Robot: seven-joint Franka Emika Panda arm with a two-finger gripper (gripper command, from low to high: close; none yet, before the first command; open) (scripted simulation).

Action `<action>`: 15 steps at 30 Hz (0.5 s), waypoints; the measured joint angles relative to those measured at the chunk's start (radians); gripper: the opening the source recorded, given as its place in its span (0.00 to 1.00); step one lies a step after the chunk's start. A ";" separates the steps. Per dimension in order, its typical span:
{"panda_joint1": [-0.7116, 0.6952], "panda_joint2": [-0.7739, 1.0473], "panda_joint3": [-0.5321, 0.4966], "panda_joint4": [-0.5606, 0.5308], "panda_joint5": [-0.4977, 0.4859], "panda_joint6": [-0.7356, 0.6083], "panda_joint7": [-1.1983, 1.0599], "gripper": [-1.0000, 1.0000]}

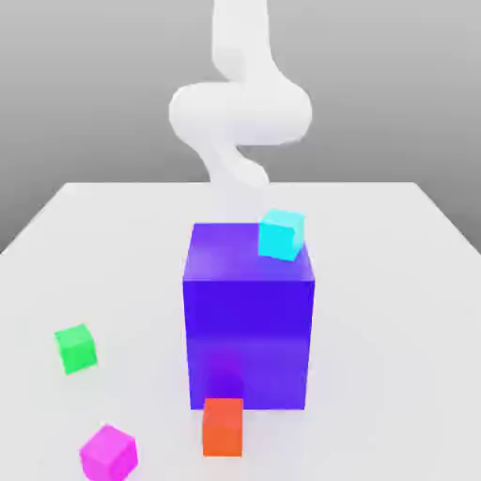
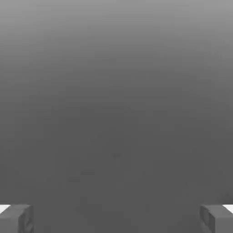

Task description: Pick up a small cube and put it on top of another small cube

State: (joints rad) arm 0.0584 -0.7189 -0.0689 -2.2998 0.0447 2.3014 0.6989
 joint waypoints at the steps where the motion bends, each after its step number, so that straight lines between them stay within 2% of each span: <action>1: 0.025 0.035 -0.030 0.000 0.020 0.002 -0.044 0.50; 9: 0.184 0.294 -0.235 0.000 0.197 0.008 -0.395 0.50; 15: 0.250 0.494 -0.339 0.001 0.350 0.008 -0.670 0.50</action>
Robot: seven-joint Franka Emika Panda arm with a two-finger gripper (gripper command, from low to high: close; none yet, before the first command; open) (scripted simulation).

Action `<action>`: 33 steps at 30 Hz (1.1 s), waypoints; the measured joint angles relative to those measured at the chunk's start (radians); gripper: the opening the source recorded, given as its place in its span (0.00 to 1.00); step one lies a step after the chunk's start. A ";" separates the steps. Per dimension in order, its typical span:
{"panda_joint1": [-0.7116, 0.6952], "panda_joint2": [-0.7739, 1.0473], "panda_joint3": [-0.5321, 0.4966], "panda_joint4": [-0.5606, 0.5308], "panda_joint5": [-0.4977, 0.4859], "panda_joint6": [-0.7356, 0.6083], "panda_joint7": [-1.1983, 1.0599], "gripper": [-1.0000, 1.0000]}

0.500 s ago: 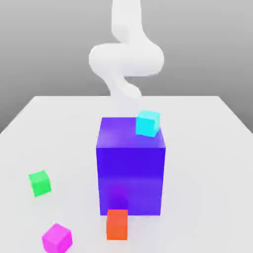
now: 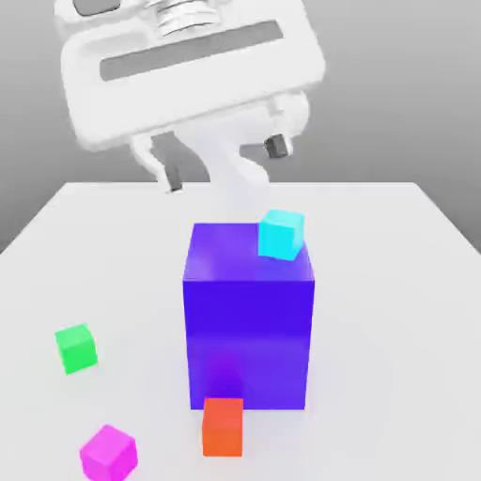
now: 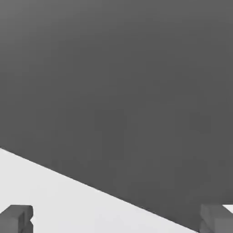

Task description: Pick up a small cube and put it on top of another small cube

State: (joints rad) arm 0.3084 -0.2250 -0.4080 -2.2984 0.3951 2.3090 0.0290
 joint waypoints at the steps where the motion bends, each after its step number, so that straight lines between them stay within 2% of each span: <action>1: 0.004 0.034 -0.010 0.000 0.025 -0.001 -0.046 0.50; 8: -0.003 0.255 -0.041 0.000 0.166 0.008 -0.340 0.50; 15: -0.050 0.428 -0.028 -0.011 0.217 0.063 -0.577 0.50; 23: -0.088 0.549 -0.037 -0.036 0.165 0.186 -0.780 0.50; 30: -0.080 0.585 -0.097 -0.067 0.018 0.326 -0.895 0.50; 33: -0.125 0.662 -0.045 -0.049 0.061 0.397 -0.955 0.50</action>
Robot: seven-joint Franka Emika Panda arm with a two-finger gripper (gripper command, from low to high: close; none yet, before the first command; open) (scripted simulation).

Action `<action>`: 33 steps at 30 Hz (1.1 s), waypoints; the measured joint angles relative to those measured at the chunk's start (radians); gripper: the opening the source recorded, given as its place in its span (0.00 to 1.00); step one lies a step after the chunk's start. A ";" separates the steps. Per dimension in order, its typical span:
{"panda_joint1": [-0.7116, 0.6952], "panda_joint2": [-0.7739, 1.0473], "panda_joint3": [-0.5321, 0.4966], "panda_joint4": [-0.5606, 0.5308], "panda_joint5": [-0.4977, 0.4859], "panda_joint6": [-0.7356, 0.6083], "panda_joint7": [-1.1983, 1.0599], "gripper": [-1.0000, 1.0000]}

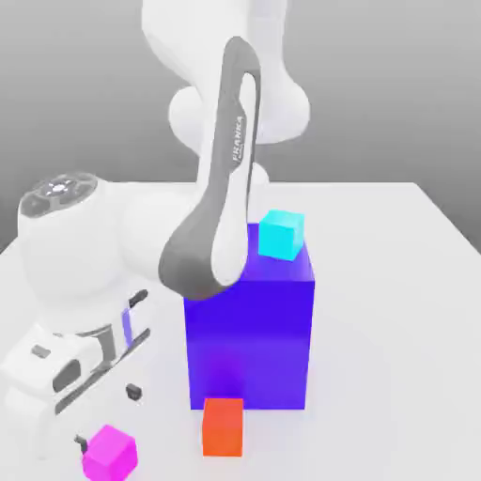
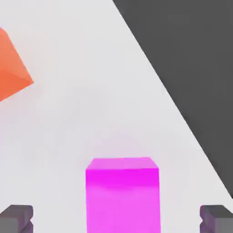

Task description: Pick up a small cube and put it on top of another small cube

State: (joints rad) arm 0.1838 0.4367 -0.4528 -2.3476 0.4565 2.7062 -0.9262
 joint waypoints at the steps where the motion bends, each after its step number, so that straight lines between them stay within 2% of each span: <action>1: -0.024 0.034 0.030 0.010 0.027 0.025 -0.022 0.50; 2: -0.051 0.069 0.062 0.020 0.055 0.051 -0.044 0.50; 3: -0.064 0.087 0.078 0.025 0.069 0.064 -0.055 0.00; 10: -0.060 0.081 0.073 0.023 0.062 0.050 -0.052 0.00; 15: 0.022 -0.069 -0.046 -0.024 -0.077 -0.047 0.034 0.00; 24: -0.085 -0.165 -0.121 -0.125 -0.218 -0.157 -0.268 0.00; 33: -0.179 -0.285 -0.173 -0.236 -0.344 -0.169 -0.639 0.00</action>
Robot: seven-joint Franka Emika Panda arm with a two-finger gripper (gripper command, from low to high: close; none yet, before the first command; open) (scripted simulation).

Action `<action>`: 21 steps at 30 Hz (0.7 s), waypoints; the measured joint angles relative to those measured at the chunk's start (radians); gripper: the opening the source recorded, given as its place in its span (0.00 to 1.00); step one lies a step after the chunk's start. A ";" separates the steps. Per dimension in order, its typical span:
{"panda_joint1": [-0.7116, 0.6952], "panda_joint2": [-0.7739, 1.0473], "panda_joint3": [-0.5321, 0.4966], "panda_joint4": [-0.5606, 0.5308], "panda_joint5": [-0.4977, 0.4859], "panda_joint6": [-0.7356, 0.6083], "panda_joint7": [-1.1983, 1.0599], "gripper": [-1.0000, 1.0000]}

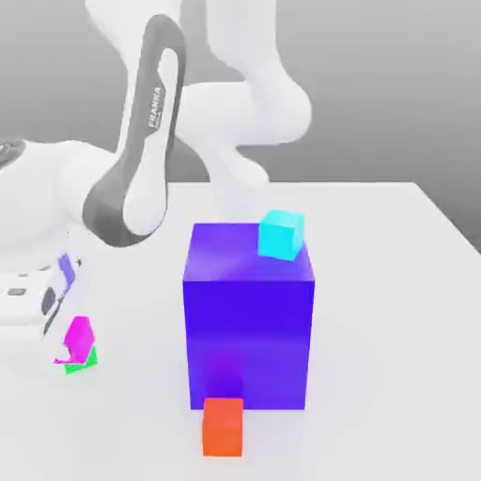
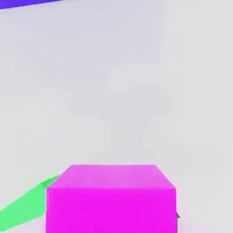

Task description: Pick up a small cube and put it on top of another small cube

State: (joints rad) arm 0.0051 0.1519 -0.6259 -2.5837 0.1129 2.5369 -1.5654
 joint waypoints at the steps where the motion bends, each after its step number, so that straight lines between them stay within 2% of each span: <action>1: -0.008 -0.017 -0.006 -0.014 -0.016 0.005 -0.041 0.00; 13: -0.118 -0.275 -0.064 -0.191 -0.288 0.125 -0.451 0.00; 17: -0.088 -0.219 -0.076 -0.193 -0.202 0.189 -0.539 0.00; 21: -0.061 -0.125 -0.060 -0.189 -0.034 0.260 -0.661 0.00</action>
State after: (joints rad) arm -0.0563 0.0271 -0.6861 -2.7728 0.0789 2.7970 -2.2263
